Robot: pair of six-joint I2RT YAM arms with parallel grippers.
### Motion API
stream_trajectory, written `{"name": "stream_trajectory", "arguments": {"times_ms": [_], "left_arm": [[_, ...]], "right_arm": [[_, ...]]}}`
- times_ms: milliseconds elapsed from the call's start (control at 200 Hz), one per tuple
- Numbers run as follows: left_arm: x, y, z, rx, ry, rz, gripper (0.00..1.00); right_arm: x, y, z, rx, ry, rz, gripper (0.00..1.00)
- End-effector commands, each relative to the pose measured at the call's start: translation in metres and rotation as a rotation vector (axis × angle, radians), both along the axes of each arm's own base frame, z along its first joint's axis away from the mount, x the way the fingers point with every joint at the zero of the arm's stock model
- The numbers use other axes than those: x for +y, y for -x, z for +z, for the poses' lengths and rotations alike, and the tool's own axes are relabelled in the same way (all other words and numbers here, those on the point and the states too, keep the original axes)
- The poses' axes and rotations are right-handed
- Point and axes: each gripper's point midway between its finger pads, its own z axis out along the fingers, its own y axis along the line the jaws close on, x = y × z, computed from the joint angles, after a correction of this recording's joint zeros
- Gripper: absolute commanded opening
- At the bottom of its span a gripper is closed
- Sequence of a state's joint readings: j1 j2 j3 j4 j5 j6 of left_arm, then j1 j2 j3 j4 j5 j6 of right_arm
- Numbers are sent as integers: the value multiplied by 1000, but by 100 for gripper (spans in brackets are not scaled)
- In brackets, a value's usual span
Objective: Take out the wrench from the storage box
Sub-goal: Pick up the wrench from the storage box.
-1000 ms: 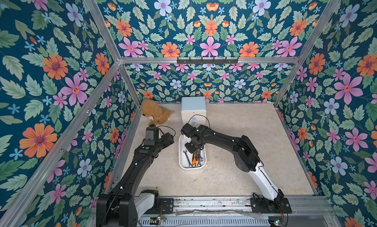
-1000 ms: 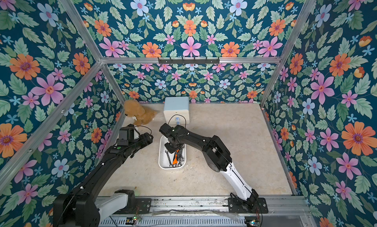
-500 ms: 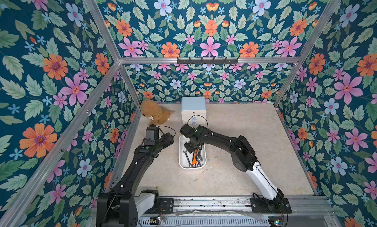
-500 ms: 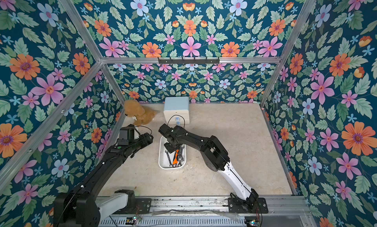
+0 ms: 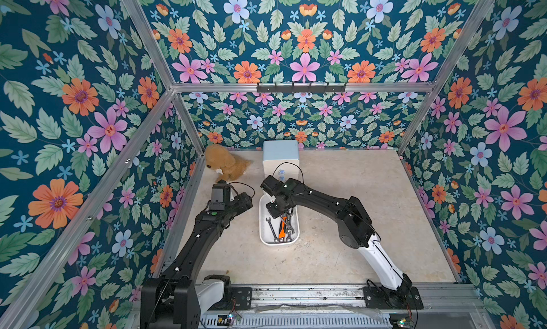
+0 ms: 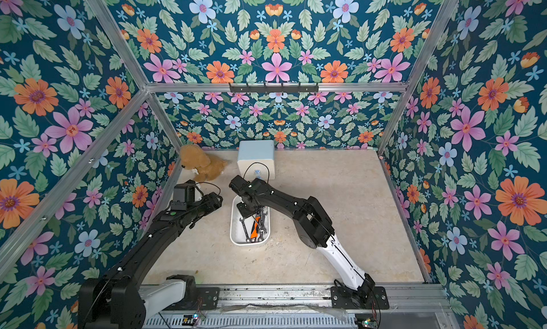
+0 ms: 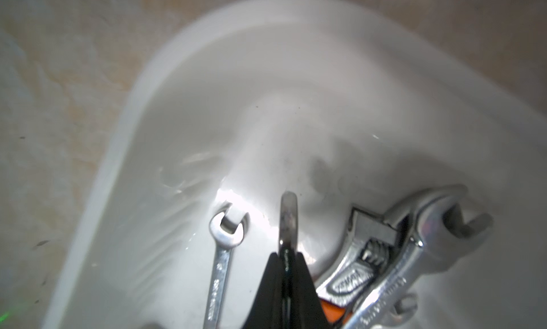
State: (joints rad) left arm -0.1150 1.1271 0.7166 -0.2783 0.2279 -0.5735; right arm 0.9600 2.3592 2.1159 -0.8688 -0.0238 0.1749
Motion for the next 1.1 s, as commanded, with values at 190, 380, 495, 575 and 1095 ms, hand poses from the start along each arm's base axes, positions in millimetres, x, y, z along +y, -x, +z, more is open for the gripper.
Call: {"name": "stream_trajectory", "arguments": {"times_ms": [190, 380, 495, 575, 1095], "left_arm": [[-14, -6, 2, -27, 80, -34, 82], [-23, -11, -1, -15, 109, -50, 82], [-26, -15, -3, -9, 112, -55, 82], [-27, -18, -4, -8, 116, -54, 82], [-26, -17, -12, 17, 100, -55, 82]], "right_arm": [[-65, -26, 97, -132, -266, -277, 0], [-142, -25, 70, -140, -320, -503, 0], [-161, -21, 36, -107, -316, -586, 0], [-165, -22, 16, -87, -316, -620, 0], [-179, -13, -46, -25, -235, -683, 0]]}}
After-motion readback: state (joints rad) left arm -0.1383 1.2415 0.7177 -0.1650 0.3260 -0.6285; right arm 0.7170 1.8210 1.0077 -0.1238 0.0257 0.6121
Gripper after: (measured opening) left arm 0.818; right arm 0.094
